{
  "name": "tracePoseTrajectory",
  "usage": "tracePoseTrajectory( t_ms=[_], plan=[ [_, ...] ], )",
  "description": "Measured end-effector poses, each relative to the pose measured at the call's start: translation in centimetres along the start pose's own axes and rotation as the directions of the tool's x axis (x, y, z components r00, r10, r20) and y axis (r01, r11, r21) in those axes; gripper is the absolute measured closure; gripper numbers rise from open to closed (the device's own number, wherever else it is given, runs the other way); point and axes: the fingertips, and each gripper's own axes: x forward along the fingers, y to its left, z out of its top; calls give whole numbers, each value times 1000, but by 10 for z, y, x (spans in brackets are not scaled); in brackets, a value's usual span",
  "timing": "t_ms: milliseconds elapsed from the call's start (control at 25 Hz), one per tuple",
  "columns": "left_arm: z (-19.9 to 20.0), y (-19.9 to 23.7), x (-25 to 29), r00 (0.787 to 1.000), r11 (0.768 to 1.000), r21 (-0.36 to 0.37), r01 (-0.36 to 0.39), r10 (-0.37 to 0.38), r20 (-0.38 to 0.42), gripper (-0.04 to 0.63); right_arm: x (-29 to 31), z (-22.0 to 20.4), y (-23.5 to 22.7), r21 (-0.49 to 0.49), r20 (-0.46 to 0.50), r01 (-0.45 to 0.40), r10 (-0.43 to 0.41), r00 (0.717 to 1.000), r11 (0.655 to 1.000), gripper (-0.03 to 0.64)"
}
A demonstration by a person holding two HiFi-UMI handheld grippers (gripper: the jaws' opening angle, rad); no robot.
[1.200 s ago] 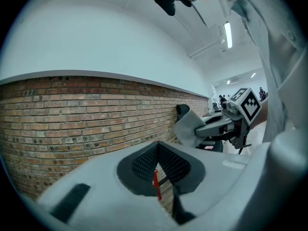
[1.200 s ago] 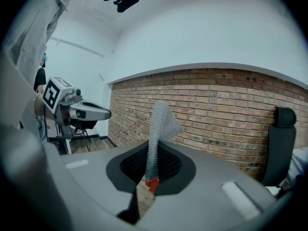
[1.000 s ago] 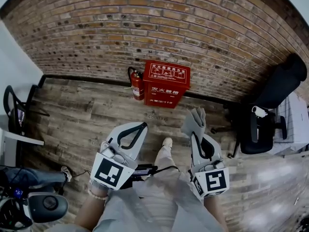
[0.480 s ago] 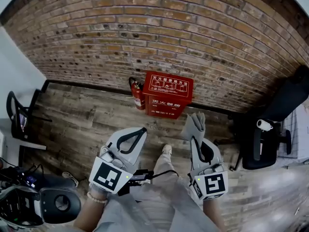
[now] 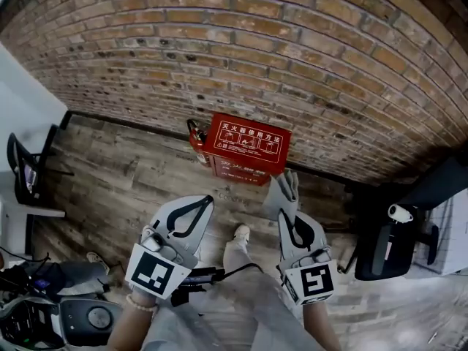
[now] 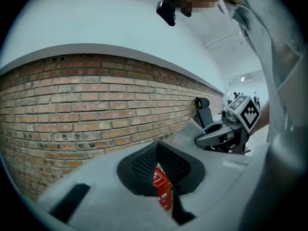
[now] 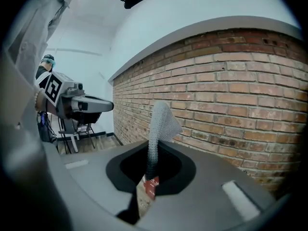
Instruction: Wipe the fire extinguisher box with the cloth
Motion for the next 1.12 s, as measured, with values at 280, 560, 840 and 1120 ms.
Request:
tracePoseTrajectory(
  t_ms=[280,560,840,1120],
  plan=[
    [8,16,42,998,998,9,-59,59,-18,597,25,-2,-47,-8,-19,-49,49,999,999,598],
    [12,29,57,994,994,25,-105,106,-28,597,43,-6,-63,9,-93,-77,78,993,997,598],
    [12,36,68,993,994,17,-108,109,-34,597,56,-4,-65,6,-71,-95,95,993,995,598],
    [11,39,86,997,997,12,-70,71,-23,597,65,3,-72,-7,-23,-69,69,997,998,598]
  ],
)
